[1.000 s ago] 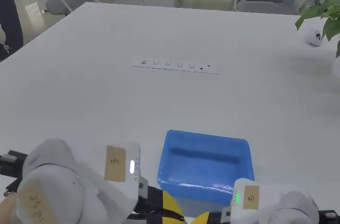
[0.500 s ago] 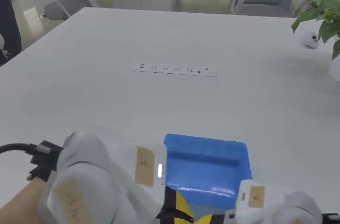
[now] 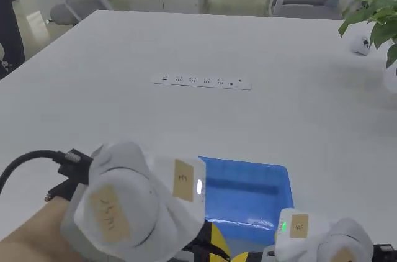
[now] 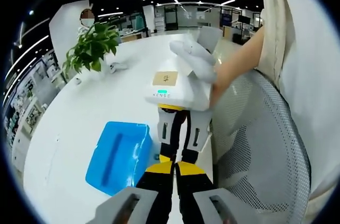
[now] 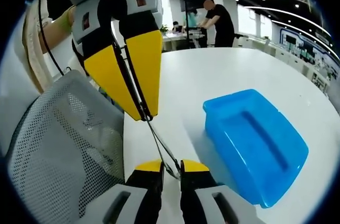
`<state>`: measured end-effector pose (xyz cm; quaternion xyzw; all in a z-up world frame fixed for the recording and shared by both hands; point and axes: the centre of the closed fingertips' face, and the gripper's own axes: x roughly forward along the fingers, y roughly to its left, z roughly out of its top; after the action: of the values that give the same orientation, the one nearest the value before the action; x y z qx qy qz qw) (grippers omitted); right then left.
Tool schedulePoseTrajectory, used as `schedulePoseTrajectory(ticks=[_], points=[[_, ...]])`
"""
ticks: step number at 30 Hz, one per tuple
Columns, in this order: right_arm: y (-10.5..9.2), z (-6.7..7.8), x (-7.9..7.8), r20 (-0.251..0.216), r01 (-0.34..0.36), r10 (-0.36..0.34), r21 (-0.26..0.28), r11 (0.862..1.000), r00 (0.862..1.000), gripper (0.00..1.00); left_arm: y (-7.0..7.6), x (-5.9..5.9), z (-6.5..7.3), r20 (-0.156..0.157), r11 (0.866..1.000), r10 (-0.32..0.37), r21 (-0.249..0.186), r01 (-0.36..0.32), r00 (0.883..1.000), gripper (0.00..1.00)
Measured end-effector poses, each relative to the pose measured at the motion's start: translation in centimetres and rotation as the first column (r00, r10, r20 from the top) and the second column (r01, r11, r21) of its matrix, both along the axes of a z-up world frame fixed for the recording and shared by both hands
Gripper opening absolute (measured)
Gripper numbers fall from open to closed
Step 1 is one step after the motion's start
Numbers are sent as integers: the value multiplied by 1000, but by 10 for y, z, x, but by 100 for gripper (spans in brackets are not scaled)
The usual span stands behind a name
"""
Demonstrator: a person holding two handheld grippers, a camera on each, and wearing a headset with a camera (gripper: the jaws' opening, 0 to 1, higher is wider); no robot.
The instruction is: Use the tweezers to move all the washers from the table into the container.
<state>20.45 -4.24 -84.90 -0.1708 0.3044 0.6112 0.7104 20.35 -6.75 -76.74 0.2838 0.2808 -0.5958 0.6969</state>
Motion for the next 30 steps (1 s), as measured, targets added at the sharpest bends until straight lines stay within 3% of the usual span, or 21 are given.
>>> schedulePoseTrajectory(ticks=[4, 7, 9, 10, 11, 12, 14, 16, 17, 18, 19, 20, 21, 23, 24, 25, 26, 27, 28, 29, 30], points=[[-1, 12, 1, 12, -7, 7, 18, 1000, 1000, 10, -2, 1, 1, -6, 1000, -6, 10, 6, 1000, 0], [3, 27, -1, 21, -46, 45, 48, 998, 999, 11, -1, 1, 1, -12, 1000, -7, 17, 8, 1000, 0], [5, 30, -4, 18, -89, 88, 44, 995, 996, 6, -1, 1, 0, -21, 1000, -9, 22, 10, 1000, 0], [2, 26, -1, 35, -97, 97, 15, 995, 995, 5, -1, -2, -1, -47, 1000, -12, 27, 13, 999, 0], [3, 25, -8, 19, -139, 139, 14, 990, 990, 4, -2, -7, -5, -74, 999, -29, 34, 31, 997, 0], [4, 25, -6, 23, -133, 133, 22, 991, 991, 4, -2, -6, -6, -74, 999, -17, 37, 20, 997, 0], [6, 24, -2, 27, -104, 103, 30, 994, 994, 3, 2, 1, -14, -41, 998, 17, 58, -15, 999, 0], [5, 24, 3, 37, -79, 79, 17, 997, 996, 3, 2, 6, -14, -68, 994, 111, -1, -111, 992, 1], [3, 24, 7, 23, -40, 39, 16, 999, 999, 2, 4, 10, -10, -99, 978, 192, -61, -198, 976, 3], [2, 23, 8, -15, -6, 6, 28, 1000, 1000, 2, 5, 11, -7, -127, 965, 228, -100, -241, 965, 5], [2, 24, 13, -31, 33, -32, 46, 998, 999, 2, 9, 14, -2, -149, 939, 285, -157, -307, 947, 7], [1, 24, 16, -51, 71, -68, 60, 996, 996, 1, 13, 17, 1, -150, 918, 320, -196, -346, 935, 10], [-1, 24, 18, -86, 109, -102, 77, 991, 991, 1, 20, 18, 4, -167, 879, 379, -244, -411, 910, 14], [-5, 23, 26, -120, 180, -169, 93, 979, 978, 1, 31, 16, 5, -214, 823, 445, -286, -492, 869, 22], [-7, 23, 27, -151, 209, -193, 99, 973, 969, 1, 39, 16, 6, -222, 785, 489, -310, -537, 843, 24], [-8, 23, 29, -189, 242, -218, 114, 964, 958, 1, 44, 16, 6, -222, 756, 519, -331, -565, 825, 30], [-9, 23, 31, -194, 254, -229, 117, 960, 954, 1, 51, 12, 6, -238, 725, 545, -348, -594, 804, 34], [-10, 22, 33, -223, 284, -252, 127, 950, 942, 1, 55, 10, 5, -243, 708, 563, -351, -612, 790, 37], [-11, 23, 32, -254, 302, -261, 138, 943, 931, 1, 62, 9, 3, -234, 681, 597, -358, -639, 767, 41], [-12, 22, 34, -272, 326, -279, 145, 934, 921, 1, 65, 8, 2, -227, 666, 612, -368, -648, 758, 44], [-14, 21, 35, -274, 331, -284, 145, 932, 919, 1, 67, 7, 2, -225, 651, 625, -377, -659, 747, 48]])
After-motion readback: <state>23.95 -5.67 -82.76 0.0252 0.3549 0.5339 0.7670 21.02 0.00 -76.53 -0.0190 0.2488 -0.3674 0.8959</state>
